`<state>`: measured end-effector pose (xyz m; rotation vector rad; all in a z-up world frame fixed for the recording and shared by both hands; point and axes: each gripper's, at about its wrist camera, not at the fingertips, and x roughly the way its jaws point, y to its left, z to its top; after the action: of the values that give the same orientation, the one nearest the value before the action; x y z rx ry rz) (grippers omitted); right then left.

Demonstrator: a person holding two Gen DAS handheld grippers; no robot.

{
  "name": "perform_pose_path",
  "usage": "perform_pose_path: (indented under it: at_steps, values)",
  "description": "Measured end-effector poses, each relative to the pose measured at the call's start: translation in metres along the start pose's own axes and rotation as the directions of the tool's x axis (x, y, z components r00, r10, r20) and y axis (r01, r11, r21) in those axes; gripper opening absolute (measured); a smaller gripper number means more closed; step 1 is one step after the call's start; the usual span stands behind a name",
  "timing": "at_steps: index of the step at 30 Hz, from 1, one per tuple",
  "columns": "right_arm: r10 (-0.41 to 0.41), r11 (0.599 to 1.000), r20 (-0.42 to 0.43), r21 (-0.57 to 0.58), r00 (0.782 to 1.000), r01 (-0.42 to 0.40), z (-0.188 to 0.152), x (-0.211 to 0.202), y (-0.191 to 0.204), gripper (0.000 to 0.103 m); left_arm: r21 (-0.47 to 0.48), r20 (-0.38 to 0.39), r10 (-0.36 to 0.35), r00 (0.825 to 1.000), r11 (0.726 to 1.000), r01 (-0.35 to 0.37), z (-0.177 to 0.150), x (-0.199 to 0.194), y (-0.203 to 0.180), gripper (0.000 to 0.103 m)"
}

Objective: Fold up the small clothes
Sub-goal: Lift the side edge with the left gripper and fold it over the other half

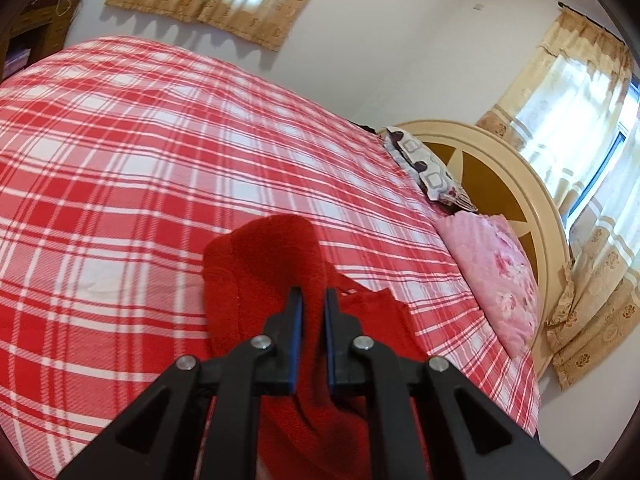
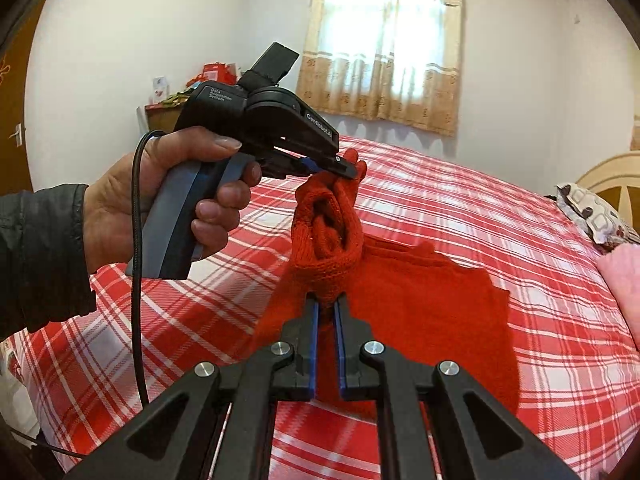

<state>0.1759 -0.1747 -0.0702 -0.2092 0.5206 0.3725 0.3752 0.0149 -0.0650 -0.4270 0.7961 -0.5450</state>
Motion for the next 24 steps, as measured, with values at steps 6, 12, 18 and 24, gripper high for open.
perform_pose_path:
  at_steps: [6,12,18,24]
  values:
    - [-0.026,0.999,0.005,0.04,1.0,0.026,-0.007,-0.01,-0.022,0.006,0.033,-0.011,-0.007,1.0,0.999,0.007,0.0,0.014,-0.025,0.01]
    - [-0.03,0.995,-0.023,0.093,0.999,0.032,-0.017,-0.015,-0.051,0.006,0.063,-0.032,-0.023,0.999,0.998,0.025,-0.001,0.033,-0.05,0.01]
    - [-0.011,0.985,-0.067,0.169,0.998,0.022,-0.033,-0.014,-0.079,0.006,0.097,-0.074,-0.022,0.997,0.995,0.029,-0.007,0.06,-0.07,0.01]
    - [0.004,0.967,-0.111,0.254,0.994,0.024,-0.051,-0.013,-0.104,0.006,0.123,-0.129,-0.025,0.991,0.992,0.041,-0.019,0.09,-0.086,0.01]
